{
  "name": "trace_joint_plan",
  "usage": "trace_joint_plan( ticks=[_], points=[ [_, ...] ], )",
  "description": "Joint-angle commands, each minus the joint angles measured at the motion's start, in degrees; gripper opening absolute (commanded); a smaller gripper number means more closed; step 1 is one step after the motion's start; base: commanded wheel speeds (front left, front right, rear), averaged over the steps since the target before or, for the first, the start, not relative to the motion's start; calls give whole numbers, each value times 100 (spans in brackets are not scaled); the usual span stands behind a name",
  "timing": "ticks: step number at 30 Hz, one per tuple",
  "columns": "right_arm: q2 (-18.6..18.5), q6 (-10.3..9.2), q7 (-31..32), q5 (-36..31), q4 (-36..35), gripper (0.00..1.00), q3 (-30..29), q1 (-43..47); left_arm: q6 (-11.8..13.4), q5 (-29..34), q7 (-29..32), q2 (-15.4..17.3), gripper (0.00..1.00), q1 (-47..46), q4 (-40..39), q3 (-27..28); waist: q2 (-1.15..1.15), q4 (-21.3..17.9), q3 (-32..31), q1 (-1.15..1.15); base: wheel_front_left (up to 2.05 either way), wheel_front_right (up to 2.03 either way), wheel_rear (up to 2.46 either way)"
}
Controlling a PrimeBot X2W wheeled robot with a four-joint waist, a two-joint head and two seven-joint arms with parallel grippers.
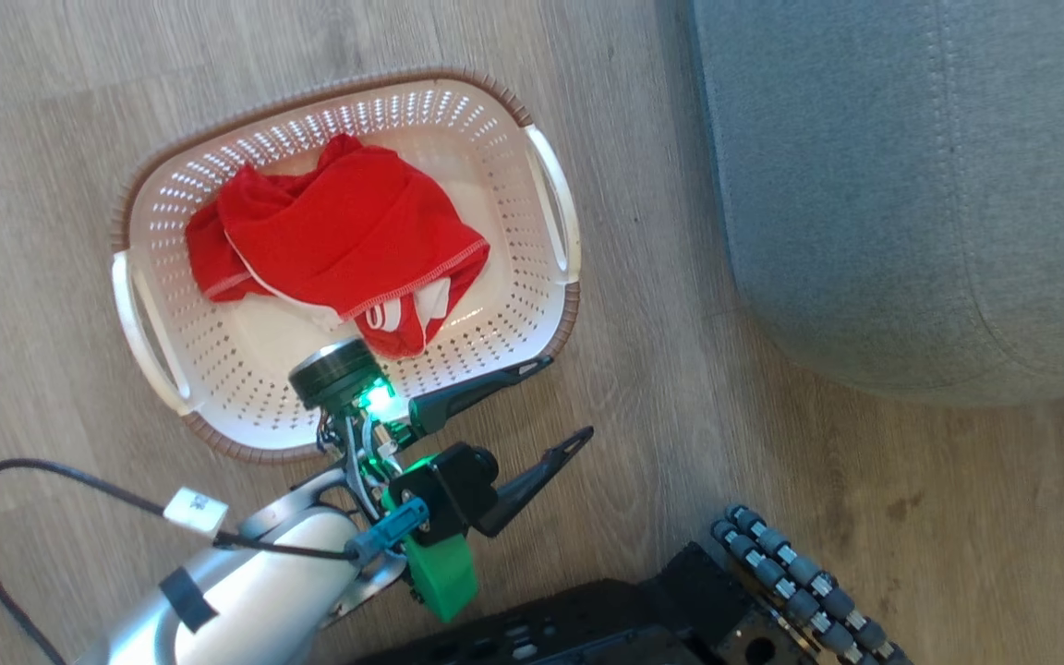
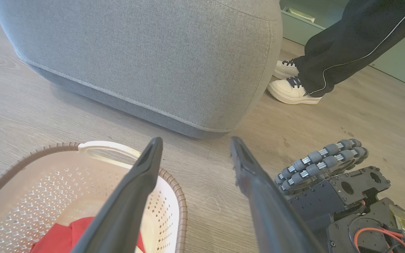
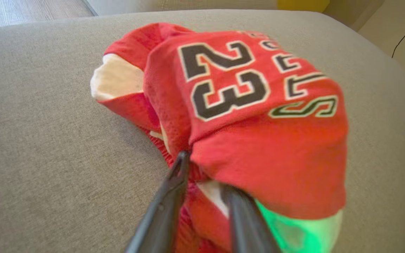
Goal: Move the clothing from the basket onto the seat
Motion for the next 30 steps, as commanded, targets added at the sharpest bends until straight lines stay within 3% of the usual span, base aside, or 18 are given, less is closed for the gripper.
trace_joint_plan(
  ticks=[1, 7, 20, 30],
  points=[
    [-179, -2, -77, -77, -81, 100, -71, 29, -8, 18, -28, 1, 100, 12, -147, 97, 0, 2, -103, 0, 0, 0, 0],
    [-296, -2, -27, -341, 2, 100, -189, 116, -8, -64, -28, -285, 100, 21, -59, 50, 0, 26, -600, 0, 0, 0, 0],
    [52, -2, -130, -1336, -83, 100, 320, 321, -8, -68, -28, -806, 100, 265, 389, 354, 0, -203, -1958, 0, 0, 0, 0],
    [142, -2, -532, -991, -797, 100, 1209, 776, -8, 3, -28, -1122, 100, 528, 463, 506, 0, -381, -2712, 0, 0, 0, 0]
  ],
)
